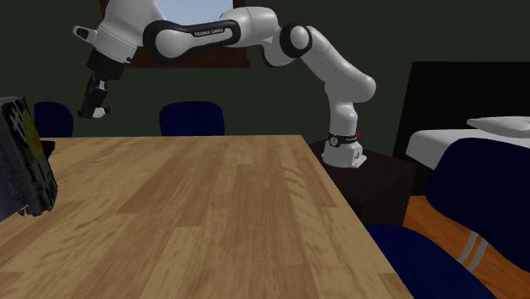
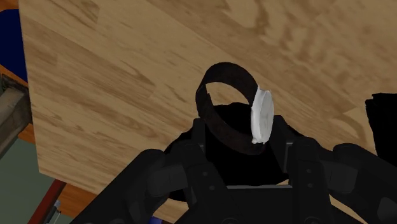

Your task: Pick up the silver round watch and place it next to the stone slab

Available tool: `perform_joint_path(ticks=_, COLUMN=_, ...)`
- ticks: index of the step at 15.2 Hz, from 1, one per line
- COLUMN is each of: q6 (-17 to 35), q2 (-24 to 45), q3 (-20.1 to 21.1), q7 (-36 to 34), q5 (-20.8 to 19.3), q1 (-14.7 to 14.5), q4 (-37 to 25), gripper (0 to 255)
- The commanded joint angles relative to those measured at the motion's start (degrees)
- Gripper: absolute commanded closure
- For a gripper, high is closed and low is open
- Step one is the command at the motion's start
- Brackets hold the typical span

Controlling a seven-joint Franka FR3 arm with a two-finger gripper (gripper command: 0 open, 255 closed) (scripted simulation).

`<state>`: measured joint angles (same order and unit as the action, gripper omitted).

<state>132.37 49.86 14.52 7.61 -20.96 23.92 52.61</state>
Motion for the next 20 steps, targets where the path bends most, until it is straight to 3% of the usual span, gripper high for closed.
perform_joint_path(ticks=1, q6=1.4, q2=0.2, q3=-0.1, q7=-0.4, q5=-0.2, q1=0.1, q4=1.2, gripper=255)
perform_joint_path(ticks=20, q6=12.6, q2=4.4, q3=-2.2, q7=-3.6, q5=-2.5, q1=0.1, q4=8.3, gripper=255)
